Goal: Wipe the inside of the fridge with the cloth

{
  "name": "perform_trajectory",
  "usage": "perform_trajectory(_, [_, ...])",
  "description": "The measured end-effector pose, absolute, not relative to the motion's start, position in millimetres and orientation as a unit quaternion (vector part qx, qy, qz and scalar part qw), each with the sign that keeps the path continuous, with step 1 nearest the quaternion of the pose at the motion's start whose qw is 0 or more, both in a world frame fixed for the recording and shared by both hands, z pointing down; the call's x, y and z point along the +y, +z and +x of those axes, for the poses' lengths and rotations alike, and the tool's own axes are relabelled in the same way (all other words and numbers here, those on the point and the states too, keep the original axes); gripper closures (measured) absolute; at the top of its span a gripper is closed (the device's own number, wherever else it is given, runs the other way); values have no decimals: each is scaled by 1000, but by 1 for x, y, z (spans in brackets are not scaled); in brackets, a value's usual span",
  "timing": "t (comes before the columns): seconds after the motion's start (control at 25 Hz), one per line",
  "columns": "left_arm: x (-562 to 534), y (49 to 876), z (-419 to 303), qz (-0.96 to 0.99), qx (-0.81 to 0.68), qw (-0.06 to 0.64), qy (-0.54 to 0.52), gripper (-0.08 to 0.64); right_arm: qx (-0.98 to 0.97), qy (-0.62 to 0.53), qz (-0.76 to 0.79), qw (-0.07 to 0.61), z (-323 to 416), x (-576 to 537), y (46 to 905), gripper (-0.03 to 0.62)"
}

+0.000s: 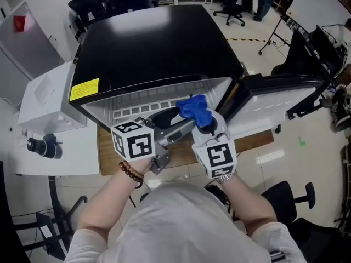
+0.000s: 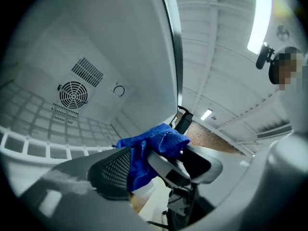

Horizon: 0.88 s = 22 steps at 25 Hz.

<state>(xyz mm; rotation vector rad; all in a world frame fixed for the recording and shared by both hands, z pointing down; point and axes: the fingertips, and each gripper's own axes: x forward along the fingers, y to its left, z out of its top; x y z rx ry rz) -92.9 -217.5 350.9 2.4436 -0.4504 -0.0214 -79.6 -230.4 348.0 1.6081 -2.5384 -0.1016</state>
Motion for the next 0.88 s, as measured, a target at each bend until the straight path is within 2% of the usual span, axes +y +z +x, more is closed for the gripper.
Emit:
perform_trajectory(0.24, [-214,357,-74,920,-152,362,-7,225,-857,-77,504,74,-87,-217,348,505])
perform_trajectory(0.36, [-213,357,-67,920,-153,362,-7,260,-861,-91,494,80,-88,-211,349,505])
perform_trajectory(0.48, [-213,356,-63,924,-158,348,-3,324,-861,-87,495,76,-81,-208,351,502])
perform_trajectory(0.88, [-223,344,-47,941,-217,258,-3,446,-845,-43,528,68,-48,-205,357,480])
